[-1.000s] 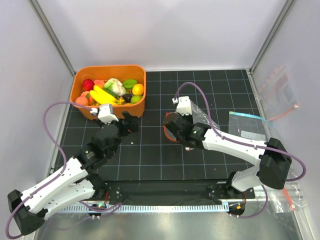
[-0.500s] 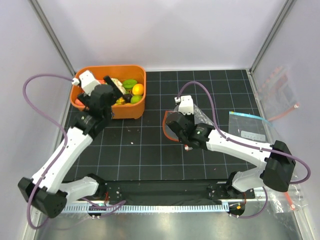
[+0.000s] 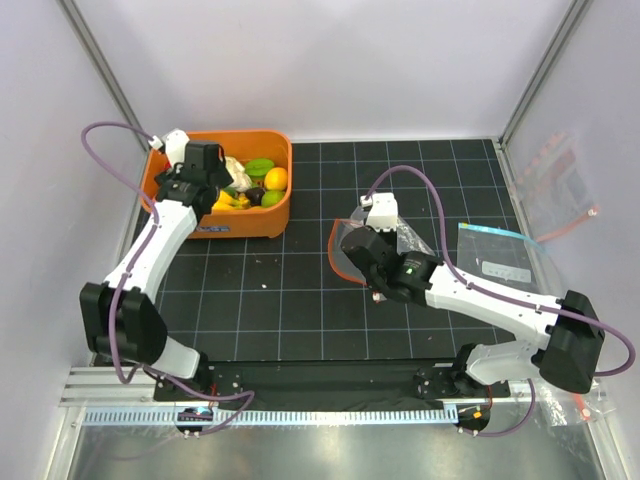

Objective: Place the food in the zip-top bag and seal the zipper
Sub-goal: Pick up the fake fruit from the bin.

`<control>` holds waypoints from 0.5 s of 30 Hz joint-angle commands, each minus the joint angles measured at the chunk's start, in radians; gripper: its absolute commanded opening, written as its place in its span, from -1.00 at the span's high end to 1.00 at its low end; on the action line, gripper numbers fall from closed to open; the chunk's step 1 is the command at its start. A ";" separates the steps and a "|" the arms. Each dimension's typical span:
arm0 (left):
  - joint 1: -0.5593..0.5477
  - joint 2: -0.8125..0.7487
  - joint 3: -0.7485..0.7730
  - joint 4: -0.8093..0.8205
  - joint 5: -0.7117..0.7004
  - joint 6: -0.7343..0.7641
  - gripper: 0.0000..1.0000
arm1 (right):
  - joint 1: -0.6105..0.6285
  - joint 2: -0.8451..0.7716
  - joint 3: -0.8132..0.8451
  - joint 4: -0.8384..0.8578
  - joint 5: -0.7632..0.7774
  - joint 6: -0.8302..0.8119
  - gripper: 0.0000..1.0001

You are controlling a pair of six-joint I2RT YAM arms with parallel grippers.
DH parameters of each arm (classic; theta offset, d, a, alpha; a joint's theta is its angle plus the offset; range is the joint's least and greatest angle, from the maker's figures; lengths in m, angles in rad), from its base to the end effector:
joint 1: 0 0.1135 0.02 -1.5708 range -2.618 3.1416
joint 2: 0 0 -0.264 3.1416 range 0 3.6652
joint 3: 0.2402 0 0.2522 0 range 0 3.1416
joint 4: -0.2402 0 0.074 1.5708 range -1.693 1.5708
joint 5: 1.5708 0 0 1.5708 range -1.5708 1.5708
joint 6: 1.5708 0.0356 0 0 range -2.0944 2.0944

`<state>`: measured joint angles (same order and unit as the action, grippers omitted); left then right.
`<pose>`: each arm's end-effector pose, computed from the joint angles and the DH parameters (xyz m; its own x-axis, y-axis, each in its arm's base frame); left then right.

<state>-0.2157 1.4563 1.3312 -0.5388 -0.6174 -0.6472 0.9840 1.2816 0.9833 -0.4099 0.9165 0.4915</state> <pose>0.3185 -0.0487 0.3413 -0.3169 -0.4339 -0.8434 -0.5790 0.7928 -0.1903 0.1725 0.2085 0.2897 -0.3992 -0.0816 -0.9132 0.0174 0.9952 -0.0966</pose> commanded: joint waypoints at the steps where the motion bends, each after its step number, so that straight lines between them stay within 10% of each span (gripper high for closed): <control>1: 0.032 0.059 0.005 0.074 0.093 0.007 -0.99 | -0.002 -0.024 0.006 0.039 0.015 0.019 0.98; 12: 0.087 0.283 0.068 0.088 0.143 -0.065 -0.99 | -0.002 -0.036 0.006 0.043 -0.010 0.019 0.98; 15: 0.091 0.305 0.068 0.112 0.178 -0.026 -0.41 | -0.001 -0.041 0.003 0.046 -0.015 0.019 0.98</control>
<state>-0.1295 1.7336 1.3872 -0.4450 -0.5041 -0.6697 0.9840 1.2755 0.9833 -0.4019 0.8967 0.4965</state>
